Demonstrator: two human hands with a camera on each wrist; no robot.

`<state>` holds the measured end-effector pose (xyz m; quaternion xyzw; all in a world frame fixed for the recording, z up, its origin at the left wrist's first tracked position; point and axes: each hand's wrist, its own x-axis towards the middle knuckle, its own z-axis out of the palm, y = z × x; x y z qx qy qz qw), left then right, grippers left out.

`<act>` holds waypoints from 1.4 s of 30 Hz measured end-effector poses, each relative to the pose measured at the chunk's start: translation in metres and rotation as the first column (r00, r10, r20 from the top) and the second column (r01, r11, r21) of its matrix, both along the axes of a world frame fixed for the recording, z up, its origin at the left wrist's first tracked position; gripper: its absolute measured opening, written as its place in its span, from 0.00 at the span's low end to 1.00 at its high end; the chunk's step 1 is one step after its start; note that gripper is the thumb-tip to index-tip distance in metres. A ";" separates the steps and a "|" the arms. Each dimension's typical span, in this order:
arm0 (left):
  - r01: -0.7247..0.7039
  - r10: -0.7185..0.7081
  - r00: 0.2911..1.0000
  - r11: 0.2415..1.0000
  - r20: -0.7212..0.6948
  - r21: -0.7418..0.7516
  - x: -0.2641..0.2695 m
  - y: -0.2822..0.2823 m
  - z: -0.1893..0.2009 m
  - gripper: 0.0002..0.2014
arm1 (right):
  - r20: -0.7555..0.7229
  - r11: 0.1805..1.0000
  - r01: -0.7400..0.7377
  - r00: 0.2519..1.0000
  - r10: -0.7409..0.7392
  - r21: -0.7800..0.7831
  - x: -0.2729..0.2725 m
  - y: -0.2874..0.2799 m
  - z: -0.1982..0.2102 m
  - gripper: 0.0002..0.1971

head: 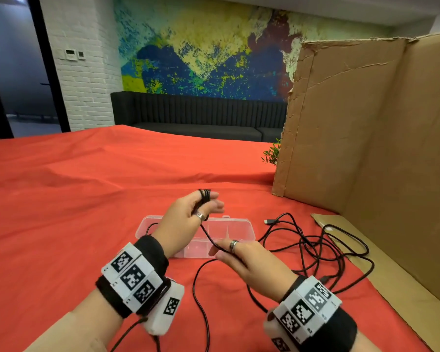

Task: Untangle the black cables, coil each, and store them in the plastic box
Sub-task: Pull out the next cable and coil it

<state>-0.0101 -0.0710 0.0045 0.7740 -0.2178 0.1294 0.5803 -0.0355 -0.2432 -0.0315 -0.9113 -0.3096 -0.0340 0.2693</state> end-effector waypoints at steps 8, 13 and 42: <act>0.272 -0.157 0.936 0.891 -0.316 0.363 -0.005 0.006 -0.015 0.25 | 0.595 0.918 0.375 0.711 -0.375 0.129 0.010 -0.033 0.051 0.18; 0.548 -0.613 0.711 0.790 -0.343 -0.276 -0.023 -0.002 0.002 0.20 | 0.337 0.884 0.467 0.829 -0.447 0.026 0.035 -0.034 0.049 0.16; 0.562 -0.511 0.709 0.826 -0.486 -0.049 -0.007 0.019 0.001 0.22 | -0.252 0.670 0.620 0.782 -0.570 0.408 0.076 -0.063 0.013 0.10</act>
